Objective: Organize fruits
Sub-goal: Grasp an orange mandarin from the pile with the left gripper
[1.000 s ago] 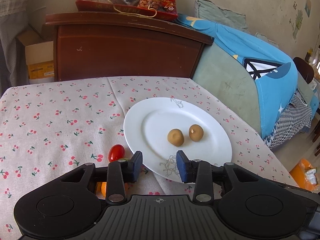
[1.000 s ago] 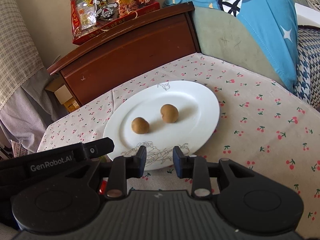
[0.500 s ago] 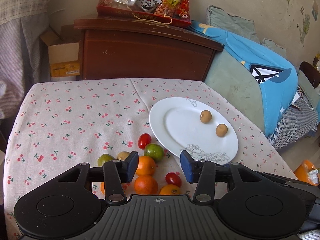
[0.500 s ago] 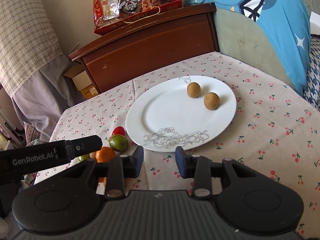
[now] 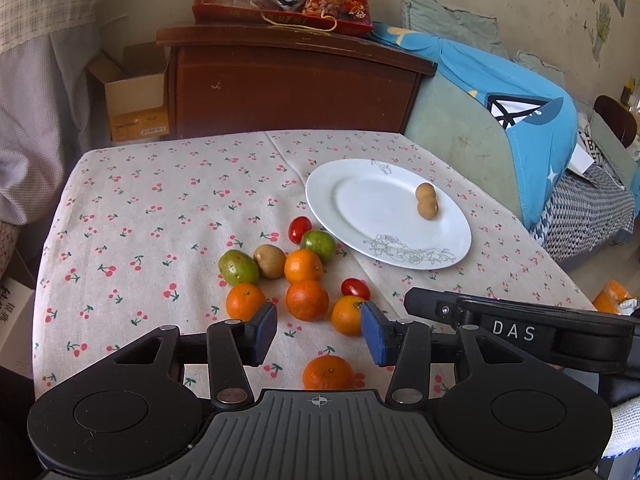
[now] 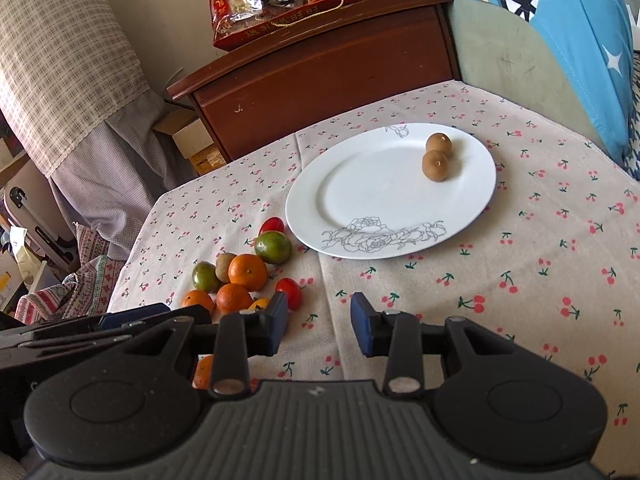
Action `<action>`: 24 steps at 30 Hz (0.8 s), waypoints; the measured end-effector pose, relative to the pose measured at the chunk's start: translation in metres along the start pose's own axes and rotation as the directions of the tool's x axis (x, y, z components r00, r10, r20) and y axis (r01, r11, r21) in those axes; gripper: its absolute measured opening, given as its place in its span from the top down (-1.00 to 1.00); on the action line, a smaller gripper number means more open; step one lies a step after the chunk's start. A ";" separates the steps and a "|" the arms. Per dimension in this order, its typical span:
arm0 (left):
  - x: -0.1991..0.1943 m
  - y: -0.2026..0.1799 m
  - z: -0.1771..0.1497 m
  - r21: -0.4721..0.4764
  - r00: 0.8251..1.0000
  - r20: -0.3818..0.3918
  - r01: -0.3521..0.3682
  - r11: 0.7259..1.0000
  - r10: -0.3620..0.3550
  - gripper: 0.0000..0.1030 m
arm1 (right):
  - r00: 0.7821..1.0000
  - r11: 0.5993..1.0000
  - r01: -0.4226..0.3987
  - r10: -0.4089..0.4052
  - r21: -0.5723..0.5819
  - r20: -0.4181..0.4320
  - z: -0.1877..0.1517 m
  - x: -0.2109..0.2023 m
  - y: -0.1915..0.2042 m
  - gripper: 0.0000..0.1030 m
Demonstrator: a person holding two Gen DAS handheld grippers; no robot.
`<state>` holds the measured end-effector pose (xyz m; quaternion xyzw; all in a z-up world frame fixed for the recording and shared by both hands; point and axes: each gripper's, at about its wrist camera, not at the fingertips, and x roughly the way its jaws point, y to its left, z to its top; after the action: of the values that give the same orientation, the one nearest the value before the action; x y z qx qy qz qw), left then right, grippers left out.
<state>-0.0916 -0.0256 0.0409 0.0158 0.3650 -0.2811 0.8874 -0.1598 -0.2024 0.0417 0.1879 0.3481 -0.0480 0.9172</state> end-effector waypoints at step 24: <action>0.016 -0.009 -0.035 0.113 0.997 -0.070 -0.020 0.993 0.028 0.17 | 0.995 0.994 -0.079 0.075 -0.074 -0.063 -0.010 0.023 0.021 0.21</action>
<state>-0.1093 -0.0331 0.0063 0.0802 0.3798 -0.2897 0.8749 -0.1446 -0.1783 0.0262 0.1673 0.3694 0.0065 0.9141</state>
